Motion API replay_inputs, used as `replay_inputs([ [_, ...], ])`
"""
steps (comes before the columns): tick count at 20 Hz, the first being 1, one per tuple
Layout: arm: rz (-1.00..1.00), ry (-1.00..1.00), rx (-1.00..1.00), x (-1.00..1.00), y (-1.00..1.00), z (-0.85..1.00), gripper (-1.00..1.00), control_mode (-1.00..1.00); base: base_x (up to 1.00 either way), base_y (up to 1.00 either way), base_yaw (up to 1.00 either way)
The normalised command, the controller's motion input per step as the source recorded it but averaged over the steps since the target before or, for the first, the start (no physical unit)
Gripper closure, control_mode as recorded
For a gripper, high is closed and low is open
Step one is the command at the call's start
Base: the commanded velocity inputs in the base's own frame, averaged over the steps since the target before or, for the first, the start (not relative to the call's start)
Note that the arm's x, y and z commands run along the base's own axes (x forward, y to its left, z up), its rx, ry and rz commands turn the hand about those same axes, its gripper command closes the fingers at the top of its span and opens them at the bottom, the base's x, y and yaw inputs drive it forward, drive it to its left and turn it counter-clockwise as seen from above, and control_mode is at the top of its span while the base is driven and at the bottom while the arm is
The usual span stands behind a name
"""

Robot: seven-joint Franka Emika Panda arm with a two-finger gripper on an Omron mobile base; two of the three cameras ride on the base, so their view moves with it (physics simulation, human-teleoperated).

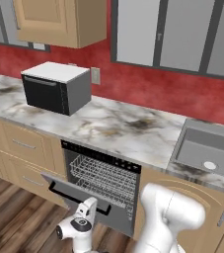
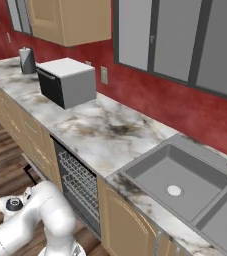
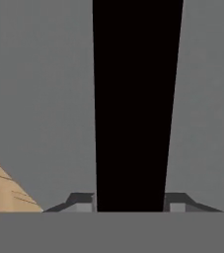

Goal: Open the dishwasher door and pull out the top rack.

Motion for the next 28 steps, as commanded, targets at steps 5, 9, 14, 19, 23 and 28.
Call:
replay_inputs([
  [5, -0.02, -0.02, -0.09, -0.47, 1.0, -0.41, 1.0, -1.0, 0.0, 0.0, 0.0],
  [9, -0.02, -0.01, -0.1, -0.49, 1.0, -0.48, 1.0, -1.0, 0.0, 0.0, 0.0],
  [14, -0.03, 0.0, -0.09, -0.46, 1.0, -0.63, 1.0, -1.0, 0.0, 0.0, 0.0],
  [19, -0.03, 0.0, -0.08, -0.33, 0.99, -0.62, -1.0, -1.0, 0.0, 0.0, 0.0],
  [23, -0.01, -0.06, -0.05, -0.38, 0.82, -0.19, -1.0, -1.0, 0.0, 0.0, 0.0],
  [28, 0.0, -0.3, 0.0, -0.62, 0.5, 0.37, -1.0, -1.0, 0.0, 0.0, 0.0],
])
